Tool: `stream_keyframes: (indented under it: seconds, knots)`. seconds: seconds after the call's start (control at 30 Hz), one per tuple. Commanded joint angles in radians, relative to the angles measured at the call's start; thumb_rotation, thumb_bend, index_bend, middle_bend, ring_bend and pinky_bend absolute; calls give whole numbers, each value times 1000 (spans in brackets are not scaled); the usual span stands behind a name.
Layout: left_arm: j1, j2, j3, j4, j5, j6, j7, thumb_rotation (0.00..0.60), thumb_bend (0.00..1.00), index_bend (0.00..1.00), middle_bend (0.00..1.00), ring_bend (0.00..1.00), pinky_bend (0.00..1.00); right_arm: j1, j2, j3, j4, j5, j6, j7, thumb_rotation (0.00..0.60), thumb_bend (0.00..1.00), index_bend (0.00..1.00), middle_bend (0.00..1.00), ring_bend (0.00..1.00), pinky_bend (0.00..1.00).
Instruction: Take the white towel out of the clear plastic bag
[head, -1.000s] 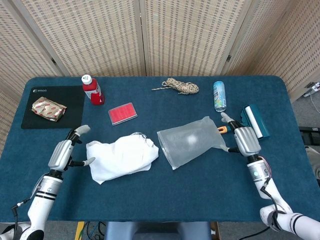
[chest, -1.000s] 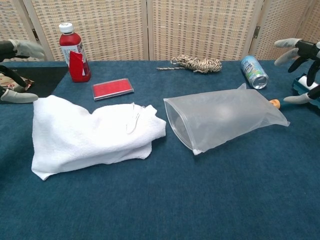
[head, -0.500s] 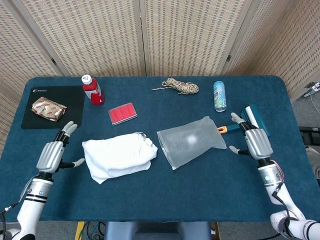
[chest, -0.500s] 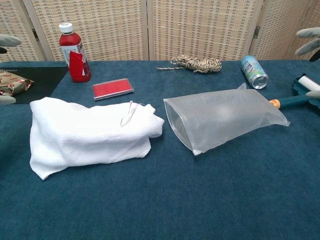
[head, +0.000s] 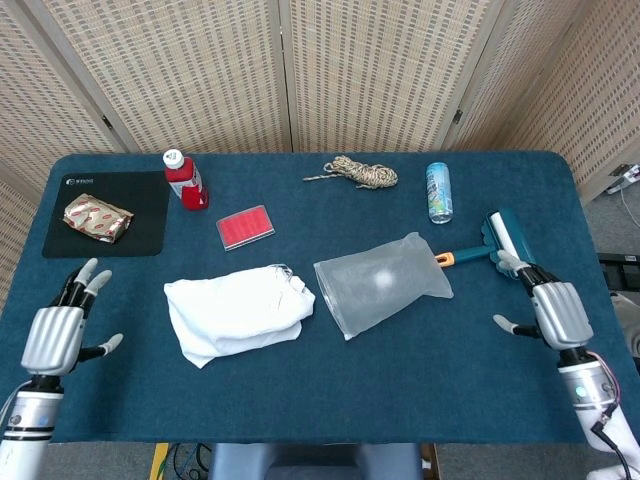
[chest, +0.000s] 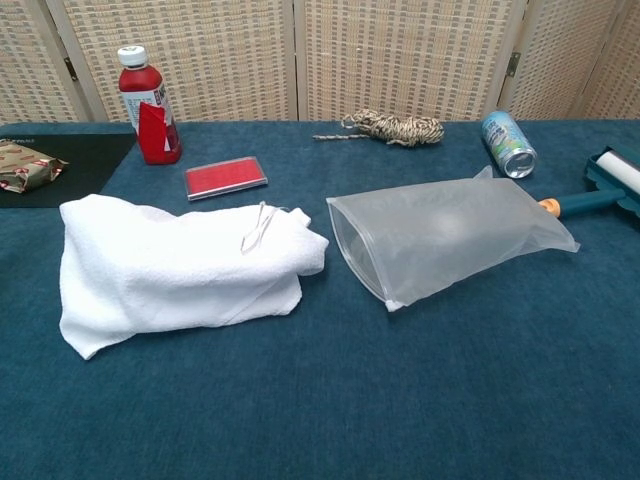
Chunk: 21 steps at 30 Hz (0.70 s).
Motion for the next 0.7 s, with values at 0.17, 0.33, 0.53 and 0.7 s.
stream_keyframes:
  seconds: [0.17,0.33,0.53,0.7]
  knots:
    - [67,28,49,24,34,46,-12,600,30,126,0,35,331,-89,22,-41,7,10,51,45,600,0,162,289,240,412]
    - [96,28,59,39,44,65,-31,600,30,137,0,35,332,-135,28,-63,10,7,75,45,600,0,162,289,240,412]
    - [119,30,63,45,65,85,-35,600,30,146,0,35,331,-164,23,-65,21,10,82,68,600,0,167,289,240,412]
    - [126,32,59,36,72,86,-24,600,30,148,0,35,331,-161,19,-59,31,-3,74,71,600,0,170,290,240,412]
